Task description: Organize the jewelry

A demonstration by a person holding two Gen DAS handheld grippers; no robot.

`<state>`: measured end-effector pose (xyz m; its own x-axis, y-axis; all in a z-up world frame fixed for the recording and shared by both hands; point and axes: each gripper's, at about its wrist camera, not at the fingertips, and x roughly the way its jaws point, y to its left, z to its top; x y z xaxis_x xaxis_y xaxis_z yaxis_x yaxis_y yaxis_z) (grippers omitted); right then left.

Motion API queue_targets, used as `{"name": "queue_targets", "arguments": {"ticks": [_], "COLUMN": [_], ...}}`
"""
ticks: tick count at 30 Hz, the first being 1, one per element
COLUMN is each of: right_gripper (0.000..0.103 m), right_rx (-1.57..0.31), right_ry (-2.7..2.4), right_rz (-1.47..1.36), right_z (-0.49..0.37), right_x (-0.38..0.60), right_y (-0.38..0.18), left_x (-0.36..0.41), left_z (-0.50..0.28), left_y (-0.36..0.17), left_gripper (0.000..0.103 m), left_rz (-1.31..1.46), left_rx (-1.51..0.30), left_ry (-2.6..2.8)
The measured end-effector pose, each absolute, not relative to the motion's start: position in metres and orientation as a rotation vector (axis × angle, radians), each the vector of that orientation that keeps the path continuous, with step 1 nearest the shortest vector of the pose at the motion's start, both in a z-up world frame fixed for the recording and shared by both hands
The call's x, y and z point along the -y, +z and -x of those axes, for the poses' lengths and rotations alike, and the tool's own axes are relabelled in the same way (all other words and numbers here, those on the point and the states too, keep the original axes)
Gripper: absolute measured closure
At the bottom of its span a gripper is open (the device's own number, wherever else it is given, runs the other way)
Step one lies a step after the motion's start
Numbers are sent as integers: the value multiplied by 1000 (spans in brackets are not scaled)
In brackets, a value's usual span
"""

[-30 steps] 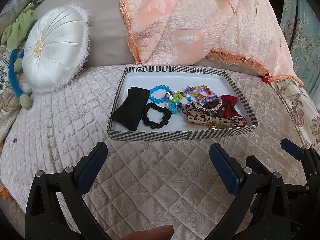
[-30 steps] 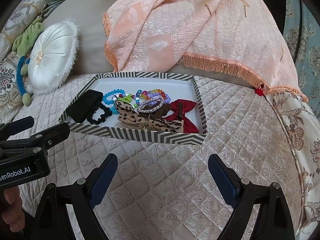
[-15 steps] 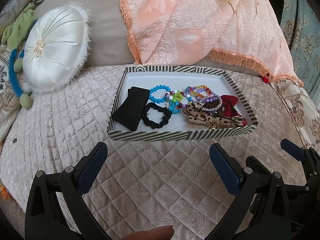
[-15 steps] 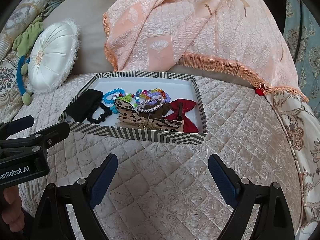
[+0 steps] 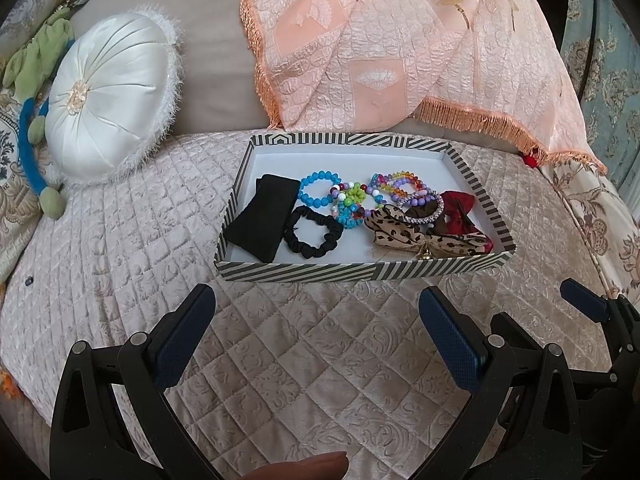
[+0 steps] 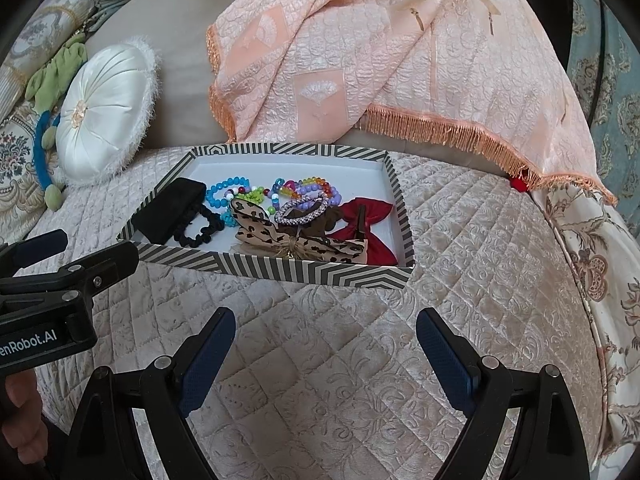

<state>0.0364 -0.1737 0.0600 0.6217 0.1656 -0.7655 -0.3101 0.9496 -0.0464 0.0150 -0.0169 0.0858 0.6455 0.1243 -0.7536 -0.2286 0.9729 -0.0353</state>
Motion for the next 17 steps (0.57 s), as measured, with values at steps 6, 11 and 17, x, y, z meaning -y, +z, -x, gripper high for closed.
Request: {"name": "queue_targets", "arguments": {"ticks": [6,11,17], "right_gripper": [13,13,13], "right_rx": [-857,-856,-855], "right_ry": [276,275,275], "right_rz": [181,181,181], "right_z": [-36,-36,-36], "right_x": [174,174,174], "right_y": [60,60,60], "left_x": [17,19,23], "left_z": [-14,-14,-13], "left_y": [86,88,91], "left_gripper": [1,1,1], "left_rz": [131,127,114], "left_rx": [-844,-834,-823], "left_ry": [201,196,189]}}
